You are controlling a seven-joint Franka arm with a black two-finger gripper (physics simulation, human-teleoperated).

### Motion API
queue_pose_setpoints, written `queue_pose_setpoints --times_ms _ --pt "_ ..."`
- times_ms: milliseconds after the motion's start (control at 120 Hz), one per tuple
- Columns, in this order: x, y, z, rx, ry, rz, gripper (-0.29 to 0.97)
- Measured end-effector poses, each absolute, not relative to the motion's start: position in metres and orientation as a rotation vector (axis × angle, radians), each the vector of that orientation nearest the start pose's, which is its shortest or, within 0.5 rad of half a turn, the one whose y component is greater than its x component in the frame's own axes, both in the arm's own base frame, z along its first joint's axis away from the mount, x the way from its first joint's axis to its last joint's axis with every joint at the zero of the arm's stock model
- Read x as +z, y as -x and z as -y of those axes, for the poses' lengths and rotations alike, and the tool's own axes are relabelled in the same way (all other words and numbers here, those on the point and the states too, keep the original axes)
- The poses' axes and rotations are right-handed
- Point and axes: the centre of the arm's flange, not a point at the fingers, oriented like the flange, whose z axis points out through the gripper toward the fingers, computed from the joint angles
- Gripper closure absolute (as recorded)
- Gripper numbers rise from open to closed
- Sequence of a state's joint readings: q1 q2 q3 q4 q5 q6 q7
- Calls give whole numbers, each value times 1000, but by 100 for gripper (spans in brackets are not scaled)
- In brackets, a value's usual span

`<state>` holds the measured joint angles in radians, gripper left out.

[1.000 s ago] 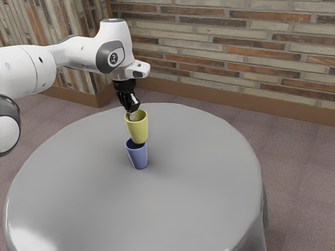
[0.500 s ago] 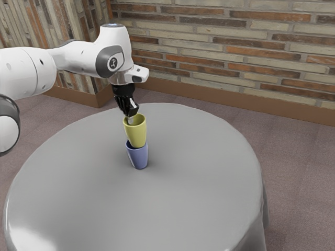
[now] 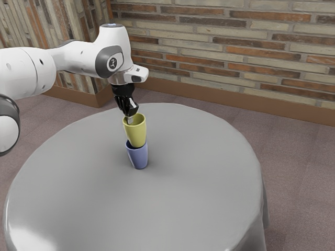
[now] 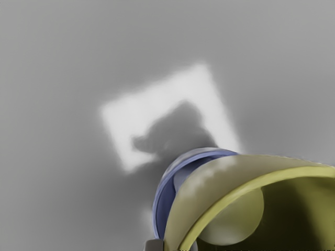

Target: Place the left cup onto the right cup

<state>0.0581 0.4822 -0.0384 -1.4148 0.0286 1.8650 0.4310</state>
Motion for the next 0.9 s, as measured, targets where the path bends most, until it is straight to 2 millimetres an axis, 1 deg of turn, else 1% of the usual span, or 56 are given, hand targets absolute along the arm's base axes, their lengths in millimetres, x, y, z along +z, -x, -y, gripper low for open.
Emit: queue_pose_setpoints --times_ms 900 --pt "401 -696 -22 92 3078 -645 79"
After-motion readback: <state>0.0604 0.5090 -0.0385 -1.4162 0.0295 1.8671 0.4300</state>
